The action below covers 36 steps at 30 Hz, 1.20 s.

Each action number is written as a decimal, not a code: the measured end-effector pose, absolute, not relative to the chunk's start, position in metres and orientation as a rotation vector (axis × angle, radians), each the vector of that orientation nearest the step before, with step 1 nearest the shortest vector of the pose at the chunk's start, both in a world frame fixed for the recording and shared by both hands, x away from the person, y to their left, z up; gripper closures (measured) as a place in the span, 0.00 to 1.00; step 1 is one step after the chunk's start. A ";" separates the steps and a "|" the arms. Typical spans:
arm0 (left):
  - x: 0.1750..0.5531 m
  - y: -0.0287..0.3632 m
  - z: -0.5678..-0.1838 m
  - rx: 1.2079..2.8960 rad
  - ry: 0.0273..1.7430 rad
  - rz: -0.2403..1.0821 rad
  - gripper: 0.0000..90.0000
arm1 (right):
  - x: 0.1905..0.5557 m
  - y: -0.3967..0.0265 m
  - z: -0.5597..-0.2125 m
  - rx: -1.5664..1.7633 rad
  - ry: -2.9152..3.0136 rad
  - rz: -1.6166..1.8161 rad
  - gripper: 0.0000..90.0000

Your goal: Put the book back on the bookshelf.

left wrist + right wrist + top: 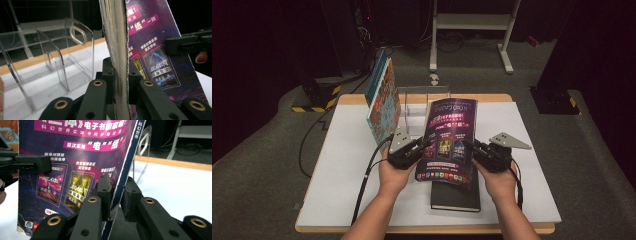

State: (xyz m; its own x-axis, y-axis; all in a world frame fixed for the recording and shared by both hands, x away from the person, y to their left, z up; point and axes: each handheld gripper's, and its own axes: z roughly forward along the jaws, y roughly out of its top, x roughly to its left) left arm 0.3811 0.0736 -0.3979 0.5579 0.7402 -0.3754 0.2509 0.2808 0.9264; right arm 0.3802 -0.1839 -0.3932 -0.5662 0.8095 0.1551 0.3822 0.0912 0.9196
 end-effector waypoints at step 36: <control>0.402 0.072 -0.405 1.203 0.931 0.449 0.90 | 0.396 -0.180 -0.395 1.068 1.869 1.488 0.87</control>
